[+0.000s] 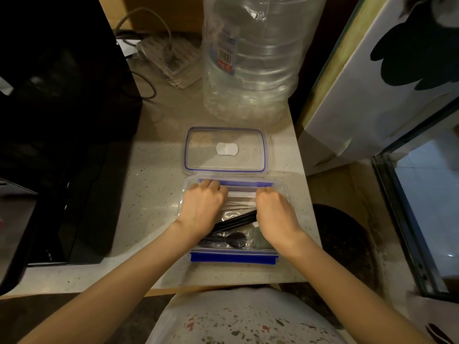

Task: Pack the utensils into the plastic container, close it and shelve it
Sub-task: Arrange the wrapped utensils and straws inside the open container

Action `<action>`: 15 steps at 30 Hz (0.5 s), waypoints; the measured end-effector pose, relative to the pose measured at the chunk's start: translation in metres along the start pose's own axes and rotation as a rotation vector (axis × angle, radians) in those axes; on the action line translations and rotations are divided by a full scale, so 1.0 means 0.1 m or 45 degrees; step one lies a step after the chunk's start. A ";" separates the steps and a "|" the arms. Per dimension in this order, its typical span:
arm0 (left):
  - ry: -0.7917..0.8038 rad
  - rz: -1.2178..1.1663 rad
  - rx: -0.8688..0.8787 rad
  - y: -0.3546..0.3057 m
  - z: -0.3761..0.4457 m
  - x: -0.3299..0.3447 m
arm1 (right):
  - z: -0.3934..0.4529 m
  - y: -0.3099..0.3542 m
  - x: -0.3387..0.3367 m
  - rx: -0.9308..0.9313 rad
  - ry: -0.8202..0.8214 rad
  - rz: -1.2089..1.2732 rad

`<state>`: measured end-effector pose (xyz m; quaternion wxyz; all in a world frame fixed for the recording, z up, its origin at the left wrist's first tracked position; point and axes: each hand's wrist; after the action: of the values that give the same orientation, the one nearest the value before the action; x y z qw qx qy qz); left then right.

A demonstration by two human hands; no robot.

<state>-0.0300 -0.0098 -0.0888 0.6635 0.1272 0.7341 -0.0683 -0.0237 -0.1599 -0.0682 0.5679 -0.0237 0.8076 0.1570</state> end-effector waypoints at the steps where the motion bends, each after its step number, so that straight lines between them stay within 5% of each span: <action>1: -0.002 -0.008 0.010 -0.01 0.00 0.01 | 0.00 0.01 0.00 0.023 -0.004 0.019; 15: 0.197 -0.024 -0.058 -0.07 0.05 -0.04 | 0.03 -0.02 0.00 0.265 0.079 0.298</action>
<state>-0.0263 -0.0179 -0.0860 0.6069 0.1101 0.7857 -0.0476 -0.0199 -0.1613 -0.0696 0.5199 0.1247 0.8339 0.1368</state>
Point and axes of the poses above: each hand's wrist, its own z-axis towards the middle knuckle, its own x-axis out of the palm, y = z × x, and after that the axes turned 2 degrees about y, right-handed
